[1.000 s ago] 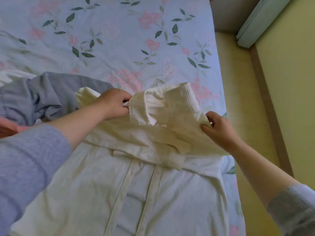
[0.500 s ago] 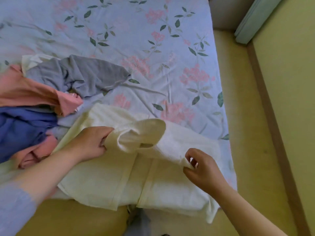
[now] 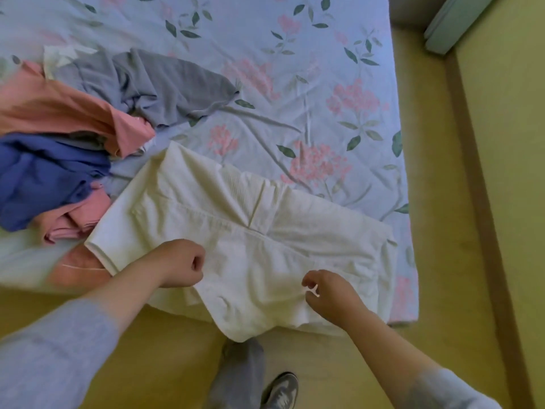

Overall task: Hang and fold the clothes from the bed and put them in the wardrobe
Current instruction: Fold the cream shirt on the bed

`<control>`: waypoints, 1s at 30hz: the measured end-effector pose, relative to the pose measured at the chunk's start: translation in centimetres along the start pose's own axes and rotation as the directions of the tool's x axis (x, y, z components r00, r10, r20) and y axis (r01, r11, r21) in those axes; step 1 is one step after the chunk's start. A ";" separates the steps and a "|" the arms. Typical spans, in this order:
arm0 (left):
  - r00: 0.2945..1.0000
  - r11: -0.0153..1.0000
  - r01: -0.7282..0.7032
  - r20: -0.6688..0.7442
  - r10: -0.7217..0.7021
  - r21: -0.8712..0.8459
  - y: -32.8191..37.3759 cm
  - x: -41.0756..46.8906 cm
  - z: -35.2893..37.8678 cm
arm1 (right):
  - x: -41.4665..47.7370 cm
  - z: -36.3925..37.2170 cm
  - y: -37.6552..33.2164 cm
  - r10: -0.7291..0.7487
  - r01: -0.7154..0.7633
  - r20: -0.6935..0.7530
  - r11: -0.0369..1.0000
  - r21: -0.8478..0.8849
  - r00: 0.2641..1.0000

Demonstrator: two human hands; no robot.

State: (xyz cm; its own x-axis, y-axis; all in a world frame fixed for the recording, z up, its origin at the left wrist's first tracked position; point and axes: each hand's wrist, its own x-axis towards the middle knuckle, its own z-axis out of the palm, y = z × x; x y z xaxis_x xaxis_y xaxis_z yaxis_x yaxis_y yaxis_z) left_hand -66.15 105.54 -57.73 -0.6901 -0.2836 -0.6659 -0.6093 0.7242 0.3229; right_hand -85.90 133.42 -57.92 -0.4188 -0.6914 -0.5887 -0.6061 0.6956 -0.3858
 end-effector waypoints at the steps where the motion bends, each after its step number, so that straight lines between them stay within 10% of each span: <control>1: 0.999 1.000 -0.014 -0.035 0.013 -0.017 0.4 0.1 -0.2 | 0.3 -0.3 0.0 0.012 -0.012 -0.034 1.000 0.000 0.999; 7: 0.948 0.997 -0.049 -0.318 0.029 -0.055 2.2 2.9 -3.7 | 3.9 -5.2 -0.9 0.090 -0.084 -0.250 0.996 0.033 0.964; 13: 0.948 0.997 -0.076 -0.307 0.077 0.017 4.2 9.4 -8.1 | 8.5 -9.1 -1.1 0.164 -0.146 -0.210 0.984 0.101 0.964; 25: 0.949 0.904 0.315 -0.124 -0.291 0.290 0.5 14.7 -6.4 | 14.3 -8.6 1.7 0.313 -0.312 -0.068 0.950 0.033 0.947; 30: 0.997 0.913 0.071 -0.064 -0.049 0.403 1.4 18.4 -9.1 | 15.3 -9.4 2.3 0.319 -0.323 0.075 0.944 0.060 0.945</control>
State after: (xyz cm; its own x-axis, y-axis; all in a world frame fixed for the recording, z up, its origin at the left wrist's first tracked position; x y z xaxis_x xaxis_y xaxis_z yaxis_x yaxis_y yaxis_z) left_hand -83.23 95.59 -63.41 -0.6831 -0.3586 -0.6362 -0.4477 0.8939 -0.0232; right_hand -100.05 122.58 -61.14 -0.5381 -0.4168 -0.7326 -0.3965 0.8922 -0.2164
